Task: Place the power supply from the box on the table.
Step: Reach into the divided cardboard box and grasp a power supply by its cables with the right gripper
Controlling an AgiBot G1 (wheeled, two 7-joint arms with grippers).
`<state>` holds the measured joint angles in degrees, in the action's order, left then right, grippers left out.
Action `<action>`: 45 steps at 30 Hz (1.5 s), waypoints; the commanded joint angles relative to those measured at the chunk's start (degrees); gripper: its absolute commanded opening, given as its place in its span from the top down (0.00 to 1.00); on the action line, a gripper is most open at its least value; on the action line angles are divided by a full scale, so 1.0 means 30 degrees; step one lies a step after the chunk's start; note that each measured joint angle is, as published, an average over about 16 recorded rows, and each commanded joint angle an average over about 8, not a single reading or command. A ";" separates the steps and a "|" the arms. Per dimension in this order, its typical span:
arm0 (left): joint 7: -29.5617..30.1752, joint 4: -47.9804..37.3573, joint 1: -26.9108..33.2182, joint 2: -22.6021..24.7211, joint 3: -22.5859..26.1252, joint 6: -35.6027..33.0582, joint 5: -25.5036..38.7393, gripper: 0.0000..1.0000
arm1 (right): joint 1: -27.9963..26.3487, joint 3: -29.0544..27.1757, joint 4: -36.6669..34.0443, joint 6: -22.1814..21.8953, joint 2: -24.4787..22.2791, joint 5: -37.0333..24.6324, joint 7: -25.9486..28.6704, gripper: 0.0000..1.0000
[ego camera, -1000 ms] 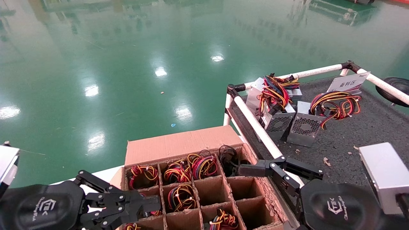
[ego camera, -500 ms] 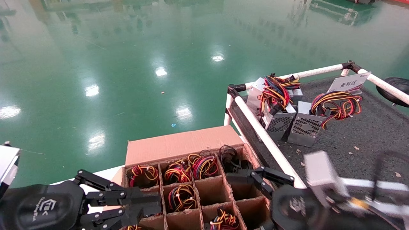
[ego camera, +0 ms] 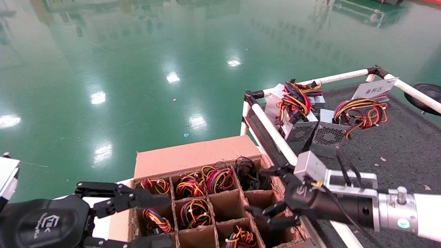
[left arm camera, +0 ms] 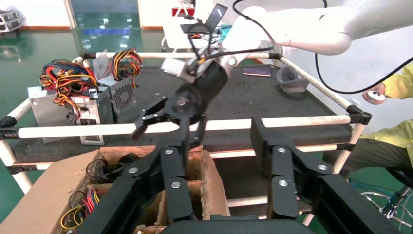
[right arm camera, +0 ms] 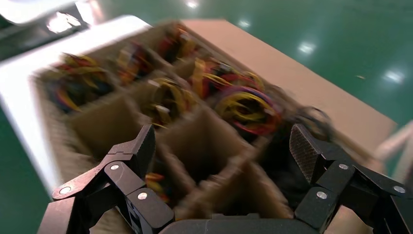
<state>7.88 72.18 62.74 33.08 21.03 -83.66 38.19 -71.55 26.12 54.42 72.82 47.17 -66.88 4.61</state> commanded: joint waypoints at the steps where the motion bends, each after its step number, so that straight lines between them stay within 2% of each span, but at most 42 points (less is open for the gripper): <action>1: 0.0000 0.0000 0.0000 0.0000 0.0000 0.0000 0.0000 0.00 | -0.0414 0.0139 -0.0975 -0.0236 0.0292 -0.0528 -0.0515 0.00; 6: -0.0001 0.0000 0.0000 0.0000 0.0001 0.0000 -0.0001 0.00 | -0.1179 0.0340 -0.2776 -0.0416 0.1144 -0.1035 -0.1672 0.00; 15: -0.0001 0.0000 0.0001 -0.0001 0.0002 0.0001 -0.0002 0.00 | -0.2400 0.0703 -0.5701 -0.2181 0.3123 -0.2157 -0.3048 0.00; 16: -0.0001 0.0000 0.0001 -0.0001 0.0002 0.0001 -0.0002 0.00 | -0.2534 0.0724 -0.6001 -0.2274 0.3315 -0.2204 -0.3146 0.03; 17: -0.0001 0.0000 0.0001 -0.0001 0.0003 0.0001 -0.0002 0.00 | -0.2660 0.0742 -0.6278 -0.2335 0.3489 -0.2237 -0.3238 0.11; 23: -0.0002 0.0000 0.0001 -0.0001 0.0004 0.0001 -0.0002 0.00 | -0.3398 0.0841 -0.7925 -0.2616 0.4408 -0.2413 -0.3806 0.86; 24: -0.0002 0.0000 0.0001 -0.0001 0.0004 0.0001 -0.0002 0.00 | -0.3514 0.0855 -0.8195 -0.2684 0.4531 -0.2454 -0.3928 0.95; 25: -0.0002 0.0000 0.0001 -0.0001 0.0004 0.0001 -0.0003 0.00 | -0.3625 0.0868 -0.8468 -0.2766 0.4649 -0.2497 -0.4055 1.00; 33: -0.0002 0.0000 0.0001 -0.0002 0.0005 0.0002 -0.0003 0.00 | -0.4371 0.0855 -1.0498 -0.3142 0.5281 -0.2624 -0.4983 1.00; 45: -0.0003 0.0000 0.0002 -0.0002 0.0007 0.0002 -0.0004 0.00 | -0.4773 0.0825 -1.2498 -0.2641 0.5750 -0.2528 -0.6187 1.00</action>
<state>7.87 72.18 62.75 33.07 21.05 -83.65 38.17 -85.95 28.60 16.99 64.78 64.42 -74.49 -13.84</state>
